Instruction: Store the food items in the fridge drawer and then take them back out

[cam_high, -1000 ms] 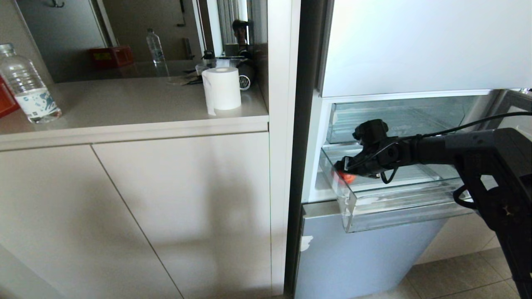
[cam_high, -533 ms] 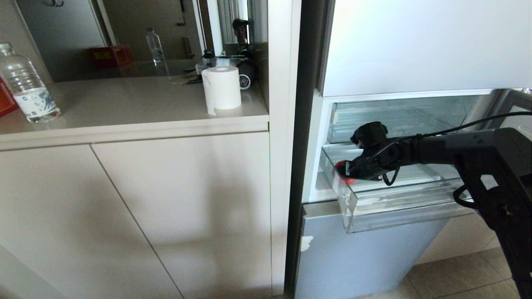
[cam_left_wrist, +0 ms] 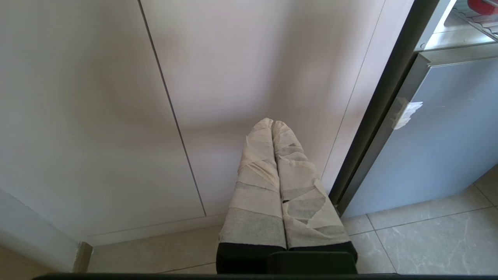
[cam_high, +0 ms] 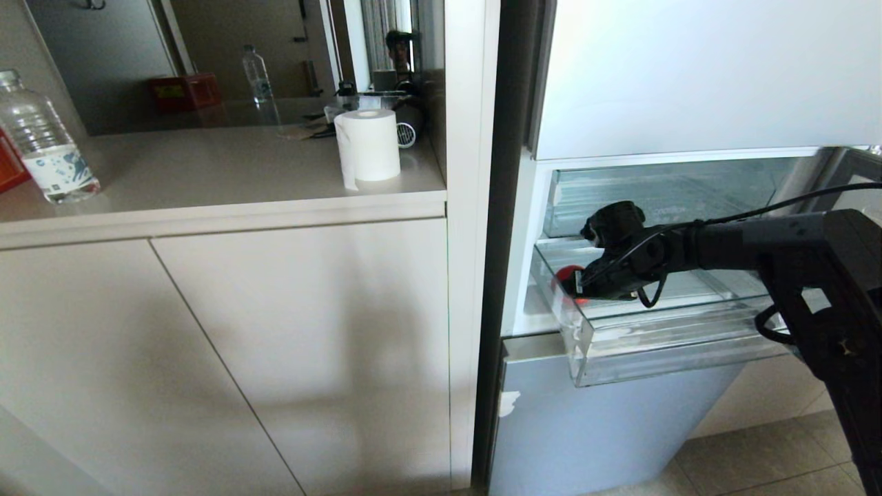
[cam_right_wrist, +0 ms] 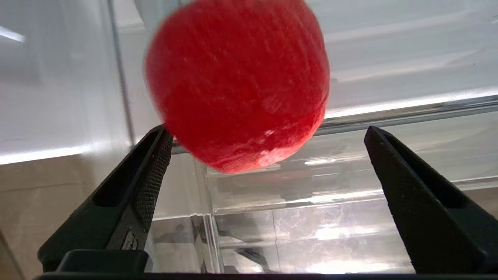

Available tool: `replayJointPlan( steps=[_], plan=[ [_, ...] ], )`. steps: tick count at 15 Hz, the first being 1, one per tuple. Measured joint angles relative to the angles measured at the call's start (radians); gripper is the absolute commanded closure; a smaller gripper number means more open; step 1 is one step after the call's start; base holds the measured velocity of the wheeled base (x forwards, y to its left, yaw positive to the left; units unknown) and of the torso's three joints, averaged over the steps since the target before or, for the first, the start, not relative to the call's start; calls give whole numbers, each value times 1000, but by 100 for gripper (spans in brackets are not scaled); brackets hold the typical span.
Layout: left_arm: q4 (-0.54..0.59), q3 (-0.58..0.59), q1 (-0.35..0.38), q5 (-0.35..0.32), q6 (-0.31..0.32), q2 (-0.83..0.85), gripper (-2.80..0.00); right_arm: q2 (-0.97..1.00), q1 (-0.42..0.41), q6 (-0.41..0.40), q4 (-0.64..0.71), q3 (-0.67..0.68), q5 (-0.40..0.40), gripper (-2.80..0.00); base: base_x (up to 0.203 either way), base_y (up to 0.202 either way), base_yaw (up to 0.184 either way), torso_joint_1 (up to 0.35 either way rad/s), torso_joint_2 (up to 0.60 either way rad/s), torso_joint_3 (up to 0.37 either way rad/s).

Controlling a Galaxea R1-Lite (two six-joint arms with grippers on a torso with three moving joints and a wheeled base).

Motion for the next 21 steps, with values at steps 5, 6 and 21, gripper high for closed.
replayJointPlan(
  steps=[5,6,21],
  plan=[
    [0,0,0,0,1,0,0,-41,-2,-8,3,27,1,-280,0,0,0,0,0,0],
    [0,0,0,0,0,0,0,-43,-1,-8,3,32,1,-280,0,0,0,0,0,0],
    [0,0,0,0,1,0,0,-3,2,10,-100,28,53,-280,0,0,0,0,0,0]
  ],
)
